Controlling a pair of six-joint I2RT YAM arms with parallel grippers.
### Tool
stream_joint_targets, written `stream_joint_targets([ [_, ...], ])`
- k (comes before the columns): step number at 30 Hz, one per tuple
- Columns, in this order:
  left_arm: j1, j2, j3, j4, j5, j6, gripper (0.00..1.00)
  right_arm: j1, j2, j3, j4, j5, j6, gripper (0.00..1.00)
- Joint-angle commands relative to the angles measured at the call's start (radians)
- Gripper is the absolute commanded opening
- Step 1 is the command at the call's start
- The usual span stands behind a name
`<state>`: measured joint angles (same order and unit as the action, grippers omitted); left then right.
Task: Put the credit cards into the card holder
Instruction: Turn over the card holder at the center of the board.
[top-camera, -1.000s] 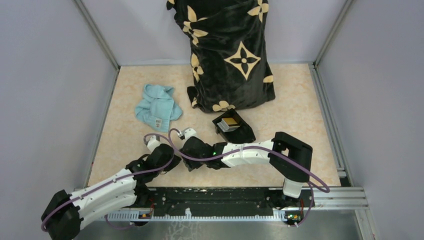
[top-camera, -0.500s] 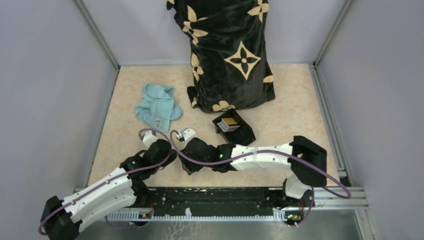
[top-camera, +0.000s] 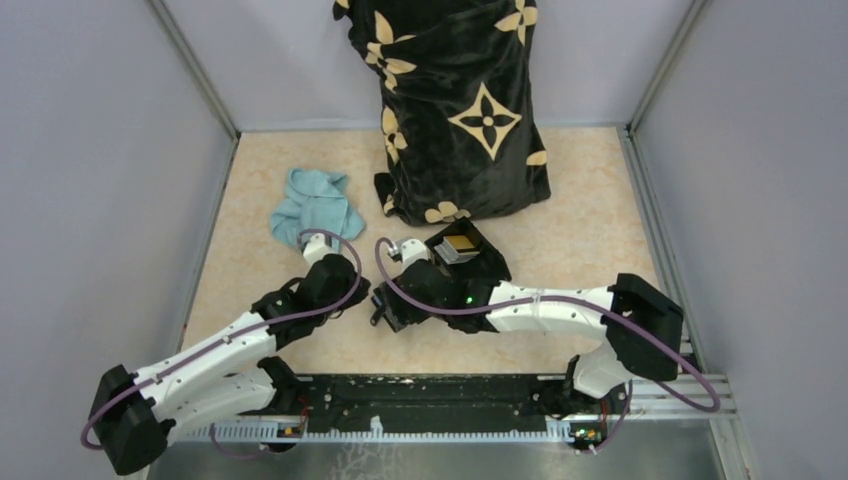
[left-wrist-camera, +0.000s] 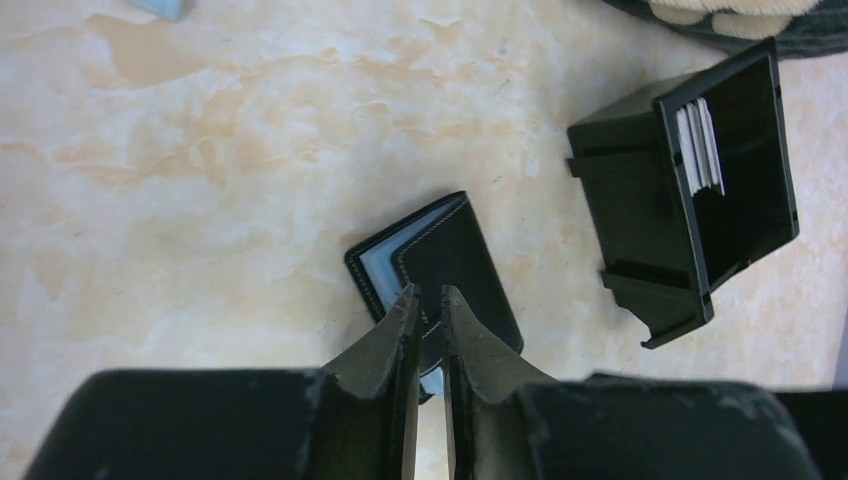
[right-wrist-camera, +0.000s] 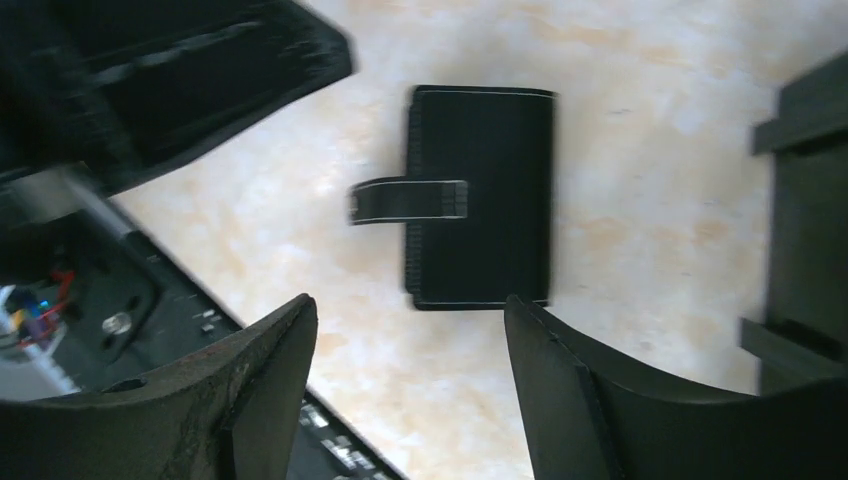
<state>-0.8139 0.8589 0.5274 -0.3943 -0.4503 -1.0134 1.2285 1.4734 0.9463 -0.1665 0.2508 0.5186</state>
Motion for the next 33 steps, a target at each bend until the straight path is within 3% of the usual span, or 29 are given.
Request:
stream_joint_targets([
  [1,-0.005,0.071,0.043,0.123,0.086,0.111,0.19,-0.088,-0.058,-0.045,0.087,-0.019,0.003,0.7],
  [16,-0.02,0.288,0.046,0.212,0.179,0.109,0.2,-0.272,0.006,-0.179,0.29,-0.254,0.059,0.73],
  [33,-0.058,0.331,-0.009,0.141,0.154,0.016,0.2,-0.289,0.113,-0.237,0.401,-0.334,0.112,0.73],
])
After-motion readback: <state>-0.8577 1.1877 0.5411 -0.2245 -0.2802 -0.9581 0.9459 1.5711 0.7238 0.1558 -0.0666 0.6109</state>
